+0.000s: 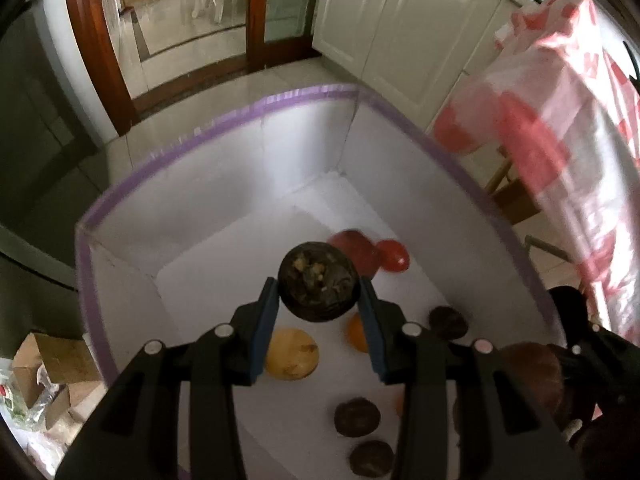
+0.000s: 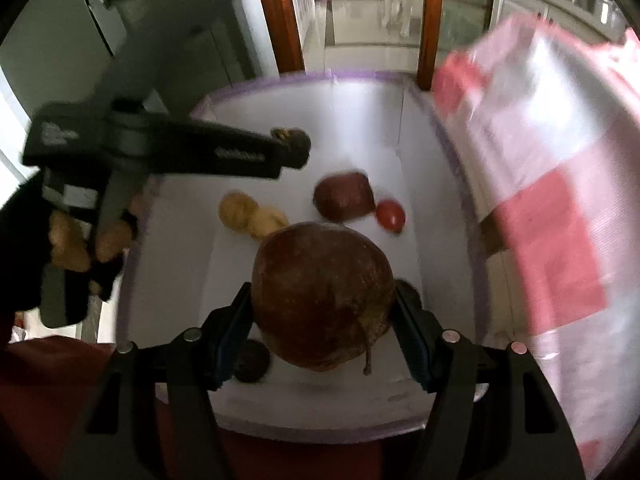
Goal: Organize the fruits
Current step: 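Open both tools to drop the apple and brown fruit into the box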
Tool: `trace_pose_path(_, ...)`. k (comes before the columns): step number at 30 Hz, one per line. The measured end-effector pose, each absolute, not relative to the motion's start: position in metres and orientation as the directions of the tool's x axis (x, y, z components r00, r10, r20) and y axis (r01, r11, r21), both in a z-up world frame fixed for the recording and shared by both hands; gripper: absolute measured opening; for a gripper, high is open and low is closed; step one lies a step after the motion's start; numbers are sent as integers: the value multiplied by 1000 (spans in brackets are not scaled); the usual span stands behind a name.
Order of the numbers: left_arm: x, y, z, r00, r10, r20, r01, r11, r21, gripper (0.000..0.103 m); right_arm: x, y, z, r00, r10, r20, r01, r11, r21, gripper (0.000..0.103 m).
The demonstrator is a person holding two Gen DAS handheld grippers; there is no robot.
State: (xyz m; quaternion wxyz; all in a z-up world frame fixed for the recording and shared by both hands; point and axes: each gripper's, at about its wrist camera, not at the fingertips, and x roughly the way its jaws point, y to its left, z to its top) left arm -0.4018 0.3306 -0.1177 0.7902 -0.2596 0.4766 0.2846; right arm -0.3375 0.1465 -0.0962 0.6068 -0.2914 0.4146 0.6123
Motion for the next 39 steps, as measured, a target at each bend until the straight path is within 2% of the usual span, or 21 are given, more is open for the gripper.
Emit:
trace_pose_path(5, -399, 333, -142, 349, 172, -921, -712, 688, -141, 41, -332, 152, -121, -124, 452, -883, -979, 89, 182, 66)
trace_pose_path(13, -402, 344, -147, 278, 201, -939, -762, 641, -88, 41, -336, 165, -134, -119, 403, -907, -987, 49, 152, 66)
trace_pose_path(21, -407, 351, -146, 130, 274, -953, -820, 570, 52, 41, -352, 167, -138, -102, 373, -922, -995, -22, 101, 66)
trace_pose_path(26, -414, 356, -145, 135, 267, -954, -839, 542, 33, 41, -358, 169, -141, -97, 352, -931, -995, -46, 87, 68)
trace_pose_path(27, -415, 356, -143, 139, 272, -952, -842, 539, 32, 44, -357, 169, -141, -96, 361, -928, -995, -44, 85, 69)
trace_pose_path(29, -416, 355, -142, 141, 276, -951, -845, 534, 30, 58, -356, 168, -138, -96, 382, -919, -995, -41, 87, 80)
trace_pose_path(30, -416, 356, -142, 151, 275, -949, -845, 535, 21, 62, -356, 168, -136, -97, 386, -918, -995, -42, 88, 82)
trace_pose_path(35, -412, 352, -137, 182, 292, -939, -836, 548, 8, 75, -356, 166, -134, -97, 393, -915, -995, -40, 88, 85)
trace_pose_path(37, -413, 350, -131, 197, 320, -927, -841, 540, 7, 94, -357, 162, -127, -98, 411, -906, -995, -45, 87, 87)
trace_pose_path(39, -419, 352, -123, 225, 342, -913, -856, 517, -17, 98, -358, 159, -122, -97, 434, -896, -995, -55, 81, 88)
